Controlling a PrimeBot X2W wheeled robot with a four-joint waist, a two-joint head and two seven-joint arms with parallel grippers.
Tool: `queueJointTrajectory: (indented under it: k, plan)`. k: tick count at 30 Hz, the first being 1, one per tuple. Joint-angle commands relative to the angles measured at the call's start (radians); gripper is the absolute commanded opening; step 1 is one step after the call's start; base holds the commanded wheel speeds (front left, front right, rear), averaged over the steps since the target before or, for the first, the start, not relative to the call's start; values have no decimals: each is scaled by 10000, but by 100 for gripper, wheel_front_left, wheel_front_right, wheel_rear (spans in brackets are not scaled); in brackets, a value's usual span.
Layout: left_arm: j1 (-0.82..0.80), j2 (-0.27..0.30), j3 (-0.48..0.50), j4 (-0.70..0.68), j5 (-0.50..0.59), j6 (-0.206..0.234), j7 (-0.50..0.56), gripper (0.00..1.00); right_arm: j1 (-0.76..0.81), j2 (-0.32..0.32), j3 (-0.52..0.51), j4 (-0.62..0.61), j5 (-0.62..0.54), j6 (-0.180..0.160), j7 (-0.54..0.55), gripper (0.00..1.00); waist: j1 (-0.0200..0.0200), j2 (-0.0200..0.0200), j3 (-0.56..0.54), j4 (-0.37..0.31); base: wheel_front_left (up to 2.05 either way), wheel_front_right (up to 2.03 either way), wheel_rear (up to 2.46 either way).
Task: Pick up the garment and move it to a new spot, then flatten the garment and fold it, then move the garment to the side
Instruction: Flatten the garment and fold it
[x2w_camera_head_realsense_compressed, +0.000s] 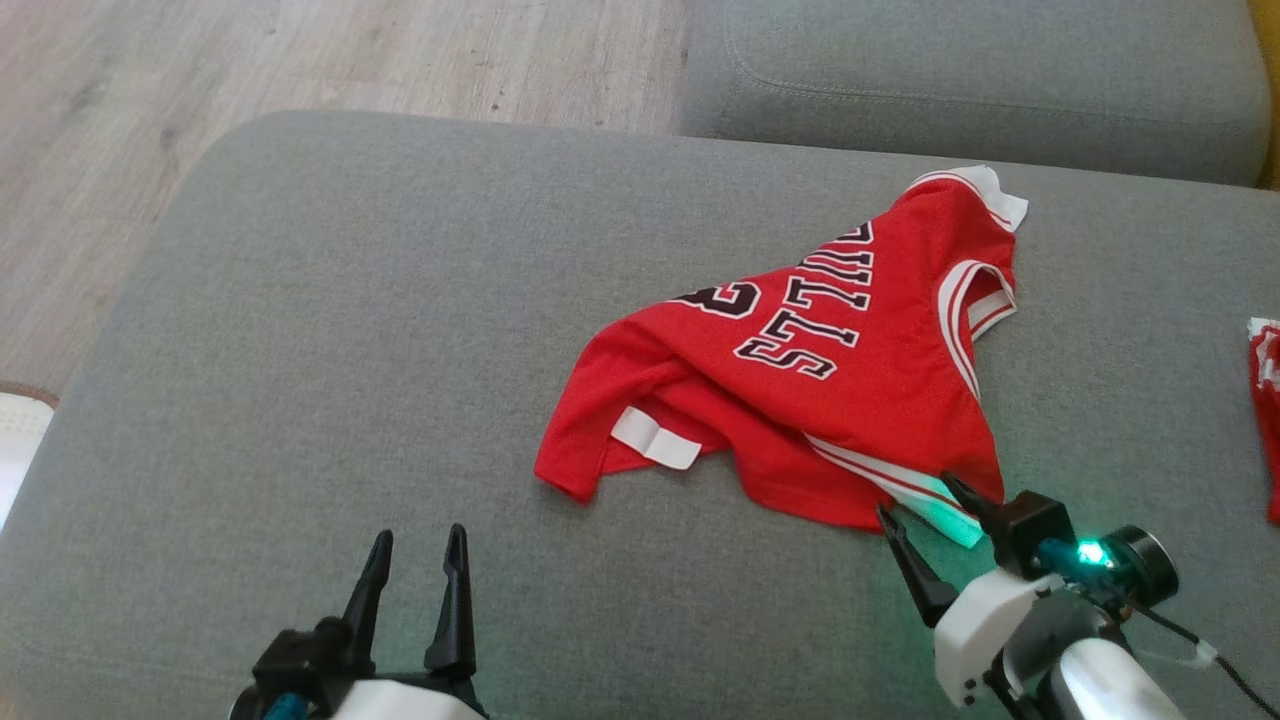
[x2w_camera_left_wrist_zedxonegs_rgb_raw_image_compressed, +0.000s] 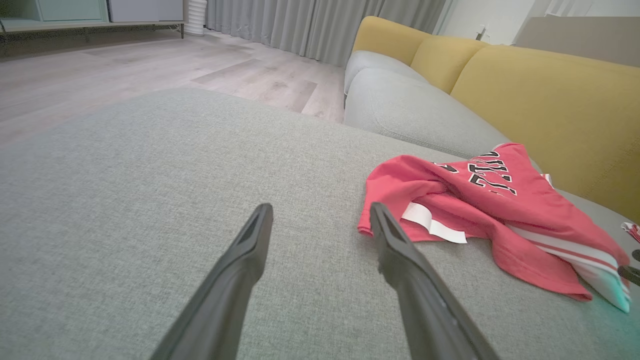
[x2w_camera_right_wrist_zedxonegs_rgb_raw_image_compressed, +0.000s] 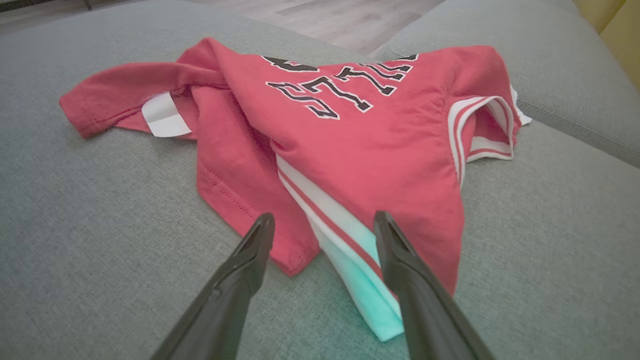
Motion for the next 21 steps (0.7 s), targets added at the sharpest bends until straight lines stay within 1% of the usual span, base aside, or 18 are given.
queueJointTrajectory:
  k: [1, 6, 8, 14, 20, 21]
  plan:
    - [-227, 131, 286, -359, -85, 109, -68, 100, -96, -30, 55, -407, -58, 65, -124, 100, 1, -1, 5, -21, 0, 0, 0]
    - [-231, 156, 235, -377, -93, 113, -38, 100, 140, -36, -196, -458, -409, 65, -32, 100, 1, -1, 83, -83, 0, 0, 0]
    - [-280, 162, 224, -396, -96, 104, -35, 100, 91, 6, -470, -344, -553, 65, -68, 100, 1, -1, 177, -76, 0, 0, 0]
    - [-461, 188, 198, -401, -72, 104, -18, 100, -365, 17, -1255, 640, -1188, 65, -232, 100, 1, -1, 525, 62, 0, 0, 0]
    - [-610, 196, 217, -380, -73, 110, -33, 100, -1042, 173, -1387, 1814, -1356, 65, -476, 100, 1, -1, 813, 211, 0, 0, 0]
    - [-624, 193, 220, -375, -71, 116, -38, 100, -1163, 195, -1380, 1974, -1356, 65, -562, 77, 1, -1, 829, 220, 0, 0, 0]
